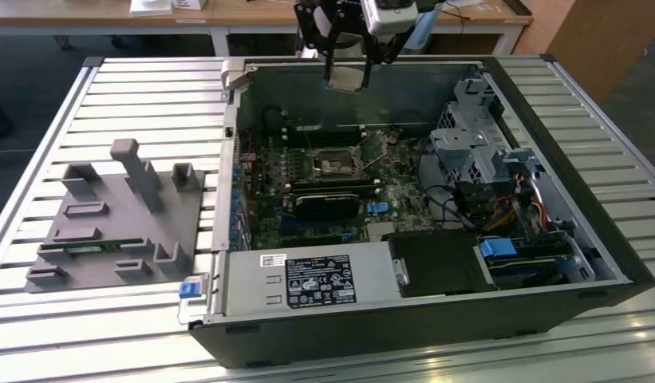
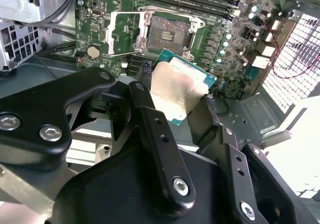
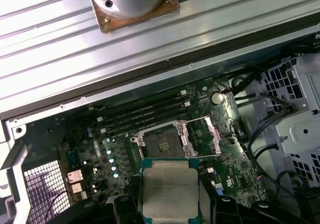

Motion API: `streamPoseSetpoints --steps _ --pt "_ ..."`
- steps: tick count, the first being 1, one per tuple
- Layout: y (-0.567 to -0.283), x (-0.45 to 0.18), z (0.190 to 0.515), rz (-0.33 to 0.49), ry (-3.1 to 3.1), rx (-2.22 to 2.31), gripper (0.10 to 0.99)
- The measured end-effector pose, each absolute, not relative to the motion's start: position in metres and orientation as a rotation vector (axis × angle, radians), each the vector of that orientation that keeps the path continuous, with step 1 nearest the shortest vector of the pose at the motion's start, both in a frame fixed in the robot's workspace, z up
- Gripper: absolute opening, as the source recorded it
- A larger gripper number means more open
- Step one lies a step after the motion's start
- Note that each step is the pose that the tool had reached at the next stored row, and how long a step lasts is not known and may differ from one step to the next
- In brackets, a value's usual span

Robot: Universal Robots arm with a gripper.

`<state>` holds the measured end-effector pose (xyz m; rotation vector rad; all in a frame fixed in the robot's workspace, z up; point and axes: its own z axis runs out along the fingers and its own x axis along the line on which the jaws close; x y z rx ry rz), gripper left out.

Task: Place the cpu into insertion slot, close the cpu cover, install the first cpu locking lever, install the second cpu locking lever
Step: 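Place the cpu into insertion slot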

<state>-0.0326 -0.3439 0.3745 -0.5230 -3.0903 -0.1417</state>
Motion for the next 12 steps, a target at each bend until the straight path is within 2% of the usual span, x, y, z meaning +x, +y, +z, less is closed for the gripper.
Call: streamPoseSetpoints --steps 12 --pt "-0.3439 -0.0326 0.3739 -0.142 -3.077 -0.610 0.537"
